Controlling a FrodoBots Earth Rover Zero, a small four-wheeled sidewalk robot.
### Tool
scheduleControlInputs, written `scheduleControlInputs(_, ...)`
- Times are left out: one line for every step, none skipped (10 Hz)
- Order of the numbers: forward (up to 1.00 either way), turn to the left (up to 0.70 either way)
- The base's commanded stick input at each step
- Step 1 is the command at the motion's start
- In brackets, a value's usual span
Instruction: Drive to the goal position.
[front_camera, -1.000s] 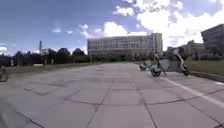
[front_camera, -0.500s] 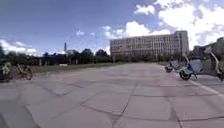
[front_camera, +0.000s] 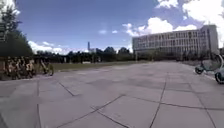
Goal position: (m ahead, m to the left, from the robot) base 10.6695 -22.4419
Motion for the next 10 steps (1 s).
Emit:
scheduleControlInputs(0.70,0.35)
scheduleControlInputs(0.70,0.35)
scheduleControlInputs(0.70,0.35)
scheduleControlInputs(0.70,0.15)
scheduleControlInputs(0.70,0.00)
scheduleControlInputs(0.70,-0.15)
scheduleControlInputs(0.70,-0.35)
scheduleControlInputs(0.70,-0.35)
scheduleControlInputs(0.70,-0.35)
scheduleControlInputs(0.70,-0.35)
